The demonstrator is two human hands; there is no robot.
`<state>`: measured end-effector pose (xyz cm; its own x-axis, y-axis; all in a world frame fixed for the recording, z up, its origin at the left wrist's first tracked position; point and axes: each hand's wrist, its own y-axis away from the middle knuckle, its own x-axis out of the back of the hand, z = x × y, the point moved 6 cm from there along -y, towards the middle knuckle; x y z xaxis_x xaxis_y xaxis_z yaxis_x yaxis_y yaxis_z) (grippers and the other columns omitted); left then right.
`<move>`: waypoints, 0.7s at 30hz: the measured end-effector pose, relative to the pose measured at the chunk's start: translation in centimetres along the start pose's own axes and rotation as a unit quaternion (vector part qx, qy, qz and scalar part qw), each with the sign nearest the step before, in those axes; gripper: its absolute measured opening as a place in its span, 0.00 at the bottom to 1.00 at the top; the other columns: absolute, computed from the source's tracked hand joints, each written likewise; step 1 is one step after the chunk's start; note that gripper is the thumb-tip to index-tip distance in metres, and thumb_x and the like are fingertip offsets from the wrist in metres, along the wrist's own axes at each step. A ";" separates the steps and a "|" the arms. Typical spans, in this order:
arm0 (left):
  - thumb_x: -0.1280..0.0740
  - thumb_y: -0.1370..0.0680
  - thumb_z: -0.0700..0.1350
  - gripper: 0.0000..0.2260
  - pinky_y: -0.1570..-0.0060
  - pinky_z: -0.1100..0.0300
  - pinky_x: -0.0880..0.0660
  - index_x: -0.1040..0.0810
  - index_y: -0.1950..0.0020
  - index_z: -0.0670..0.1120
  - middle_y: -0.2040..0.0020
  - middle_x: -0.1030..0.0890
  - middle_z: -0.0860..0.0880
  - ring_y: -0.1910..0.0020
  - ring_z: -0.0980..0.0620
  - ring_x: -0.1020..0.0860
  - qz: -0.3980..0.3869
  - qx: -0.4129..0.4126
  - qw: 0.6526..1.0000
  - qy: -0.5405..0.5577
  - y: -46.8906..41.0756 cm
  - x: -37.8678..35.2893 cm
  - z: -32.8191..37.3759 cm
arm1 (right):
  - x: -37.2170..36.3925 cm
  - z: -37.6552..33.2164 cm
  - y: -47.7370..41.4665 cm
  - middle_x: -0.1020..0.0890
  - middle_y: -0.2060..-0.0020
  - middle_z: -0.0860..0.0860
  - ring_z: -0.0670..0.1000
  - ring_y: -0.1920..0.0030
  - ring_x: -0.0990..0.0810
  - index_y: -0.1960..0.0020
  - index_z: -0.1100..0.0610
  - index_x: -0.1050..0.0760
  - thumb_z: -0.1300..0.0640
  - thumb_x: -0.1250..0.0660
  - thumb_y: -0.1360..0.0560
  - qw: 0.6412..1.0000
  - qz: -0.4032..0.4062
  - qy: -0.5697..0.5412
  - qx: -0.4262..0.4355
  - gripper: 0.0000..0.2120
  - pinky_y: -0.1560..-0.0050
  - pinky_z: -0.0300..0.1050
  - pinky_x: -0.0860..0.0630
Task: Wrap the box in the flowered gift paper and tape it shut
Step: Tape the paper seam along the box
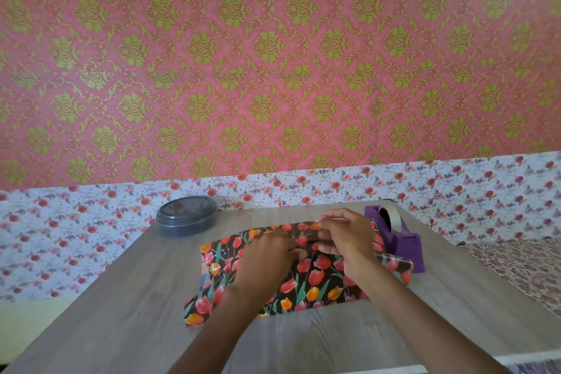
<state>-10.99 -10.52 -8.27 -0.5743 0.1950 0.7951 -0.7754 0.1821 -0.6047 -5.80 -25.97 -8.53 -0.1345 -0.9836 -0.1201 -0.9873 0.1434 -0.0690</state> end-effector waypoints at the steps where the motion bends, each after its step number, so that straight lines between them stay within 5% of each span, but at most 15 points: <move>1: 0.39 0.21 0.59 0.17 0.57 0.61 0.23 0.16 0.51 0.49 0.56 0.20 0.53 0.59 0.55 0.22 0.012 0.001 1.000 0.008 0.2 -0.1 -0.1 | -0.2 -0.3 0.1 0.15 0.64 0.56 0.50 0.69 0.17 0.56 0.58 0.18 0.67 0.26 0.28 1.000 -0.021 0.023 -0.002 0.05 0.70 0.47 0.18; 8: 0.33 0.24 0.58 0.13 0.56 0.63 0.23 0.20 0.48 0.51 0.53 0.19 0.56 0.57 0.57 0.21 0.030 0.027 0.995 0.093 0.9 -0.1 -0.4 | -2.4 -0.4 -0.3 0.16 0.67 0.59 0.49 0.75 0.23 0.58 0.63 0.17 0.68 0.26 0.29 0.984 -0.088 0.151 -0.041 0.03 0.75 0.38 0.26; 15: 0.27 0.27 0.54 0.22 0.58 0.64 0.23 0.36 0.42 0.52 0.50 0.17 0.53 0.58 0.56 0.20 -0.016 0.095 0.982 0.161 1.1 0.0 -1.2 | -3.1 -0.5 -1.0 0.19 0.71 0.58 0.47 0.79 0.26 0.59 0.68 0.19 0.67 0.22 0.33 0.980 -0.079 0.159 -0.093 0.07 0.77 0.36 0.28; 21: 0.25 0.28 0.54 0.25 0.59 0.59 0.20 0.39 0.42 0.52 0.51 0.17 0.52 0.60 0.56 0.20 -0.012 0.116 0.977 0.181 1.2 0.0 -1.2 | -3.3 -0.1 -1.5 0.19 0.72 0.54 0.45 0.77 0.25 0.60 0.64 0.18 0.65 0.22 0.33 0.961 -0.091 0.214 -0.151 0.06 0.81 0.34 0.35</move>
<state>-11.58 -9.11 -9.07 -0.4564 0.5294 0.7152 -0.8504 -0.0231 -0.5255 -3.86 -22.92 -7.93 0.0846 -0.9533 0.2898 -0.9689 -0.0108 0.2472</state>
